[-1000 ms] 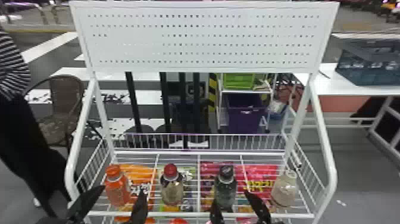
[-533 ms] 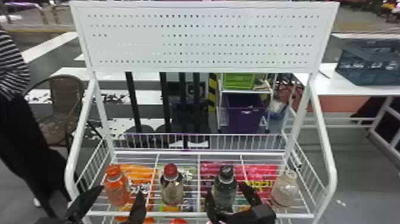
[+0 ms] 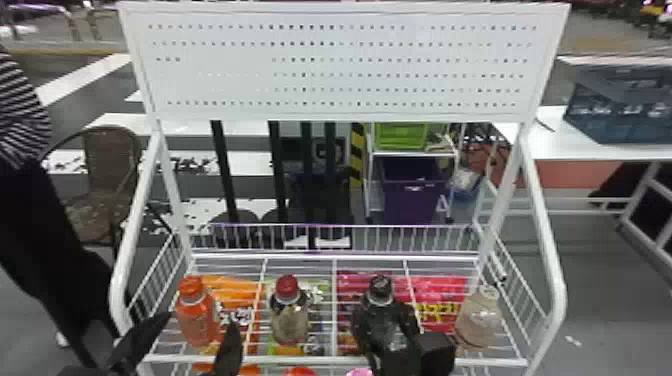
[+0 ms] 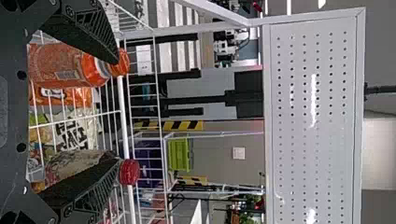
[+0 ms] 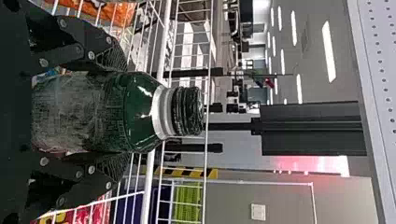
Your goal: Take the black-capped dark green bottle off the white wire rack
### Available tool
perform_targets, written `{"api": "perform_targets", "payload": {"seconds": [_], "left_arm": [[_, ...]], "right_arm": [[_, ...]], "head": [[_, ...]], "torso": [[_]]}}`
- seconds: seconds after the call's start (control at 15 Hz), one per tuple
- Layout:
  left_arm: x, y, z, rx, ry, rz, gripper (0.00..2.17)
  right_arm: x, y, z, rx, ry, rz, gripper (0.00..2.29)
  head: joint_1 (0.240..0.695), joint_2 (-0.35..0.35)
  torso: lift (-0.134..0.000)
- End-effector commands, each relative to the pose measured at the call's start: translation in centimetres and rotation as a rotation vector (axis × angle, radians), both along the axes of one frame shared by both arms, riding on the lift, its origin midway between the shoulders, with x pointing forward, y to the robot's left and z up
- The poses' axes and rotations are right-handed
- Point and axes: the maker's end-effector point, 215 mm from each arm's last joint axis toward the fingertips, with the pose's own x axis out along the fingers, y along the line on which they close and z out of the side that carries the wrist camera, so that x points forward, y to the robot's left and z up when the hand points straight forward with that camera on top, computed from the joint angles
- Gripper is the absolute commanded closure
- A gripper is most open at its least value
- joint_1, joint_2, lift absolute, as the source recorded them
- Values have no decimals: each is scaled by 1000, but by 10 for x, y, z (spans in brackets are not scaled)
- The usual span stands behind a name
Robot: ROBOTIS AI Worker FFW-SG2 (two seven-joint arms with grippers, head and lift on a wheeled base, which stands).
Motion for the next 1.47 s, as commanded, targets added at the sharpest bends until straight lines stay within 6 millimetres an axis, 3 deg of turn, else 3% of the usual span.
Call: {"api": "perform_targets", "payload": {"seconds": [0.0, 0.33, 0.6, 1.07, 1.4], "left_arm": [[0, 0, 0, 0, 0, 0, 144], [-1, 0, 4, -3, -6, 0, 144], [-1, -3, 7, -9, -11, -3, 144], [0, -2, 9, -10, -16, 3, 144], [2, 1, 21, -18, -57, 14, 144]], "right_arm": [[-7, -7, 7, 6, -3, -9, 1683], [-35, -33, 49, 4, -11, -30, 1679], [-67, -75, 84, -27, -7, -80, 1676], [-127, -159, 124, -52, -64, -199, 1676], [-171, -190, 145, -32, -137, -238, 1676]], "head": [[499, 0], [499, 0], [499, 0], [499, 0], [499, 0]], "torso": [[0], [0], [0], [0], [0]]}}
